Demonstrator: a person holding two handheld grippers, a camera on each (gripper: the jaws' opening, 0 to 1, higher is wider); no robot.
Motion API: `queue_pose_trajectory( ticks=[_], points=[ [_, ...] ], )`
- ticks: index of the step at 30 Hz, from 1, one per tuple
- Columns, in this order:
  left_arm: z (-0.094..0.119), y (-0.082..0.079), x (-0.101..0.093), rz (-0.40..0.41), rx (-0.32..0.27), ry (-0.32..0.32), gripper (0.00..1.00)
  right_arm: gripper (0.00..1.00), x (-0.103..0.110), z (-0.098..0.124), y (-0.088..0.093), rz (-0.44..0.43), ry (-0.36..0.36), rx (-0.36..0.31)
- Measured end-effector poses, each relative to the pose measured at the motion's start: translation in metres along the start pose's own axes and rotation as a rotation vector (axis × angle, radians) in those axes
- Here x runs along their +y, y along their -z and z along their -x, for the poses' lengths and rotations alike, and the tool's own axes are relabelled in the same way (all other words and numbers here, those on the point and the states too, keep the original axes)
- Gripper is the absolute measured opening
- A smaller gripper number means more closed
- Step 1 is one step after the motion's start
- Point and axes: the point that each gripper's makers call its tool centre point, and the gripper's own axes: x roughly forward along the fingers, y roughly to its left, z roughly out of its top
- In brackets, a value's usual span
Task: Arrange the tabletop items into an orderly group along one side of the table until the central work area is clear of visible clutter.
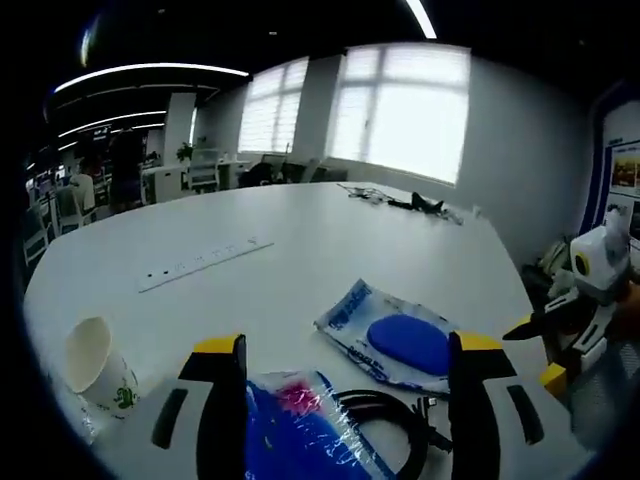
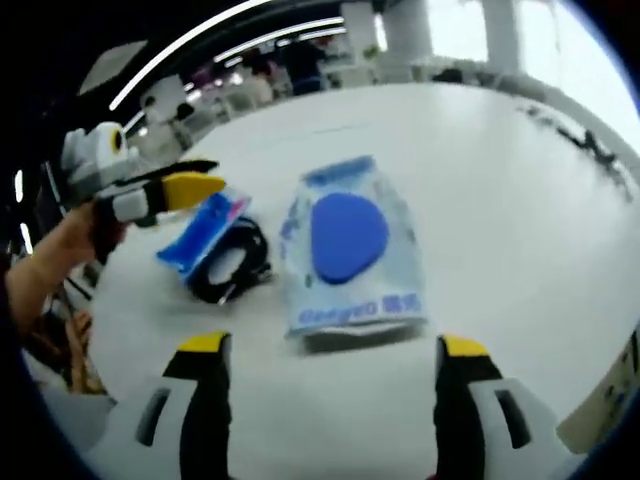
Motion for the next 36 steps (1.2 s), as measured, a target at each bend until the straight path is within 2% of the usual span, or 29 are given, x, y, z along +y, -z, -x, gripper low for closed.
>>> queue_pose_trajectory(
  ticks=[14,19,24,31,36],
  points=[
    [-0.035,0.002,0.011,-0.052,0.026,0.048,0.71,0.7,-0.003,-0.009,0.001,-0.132,0.034,-0.009],
    [-0.046,0.003,0.013,-0.048,0.029,0.062,0.64,0.62,0.0,-0.013,0.0,-0.166,0.027,-0.017],
    [-0.06,0.003,0.013,-0.075,0.04,0.075,0.6,0.56,-0.001,-0.014,-0.002,-0.191,0.048,-0.029],
    [-0.076,0.008,0.014,-0.068,0.047,0.076,0.51,0.43,-0.002,-0.016,-0.003,-0.225,0.076,-0.047],
    [-0.085,0.015,0.012,-0.073,0.071,0.084,0.47,0.4,-0.002,-0.021,-0.002,-0.262,0.067,-0.04]
  ],
)
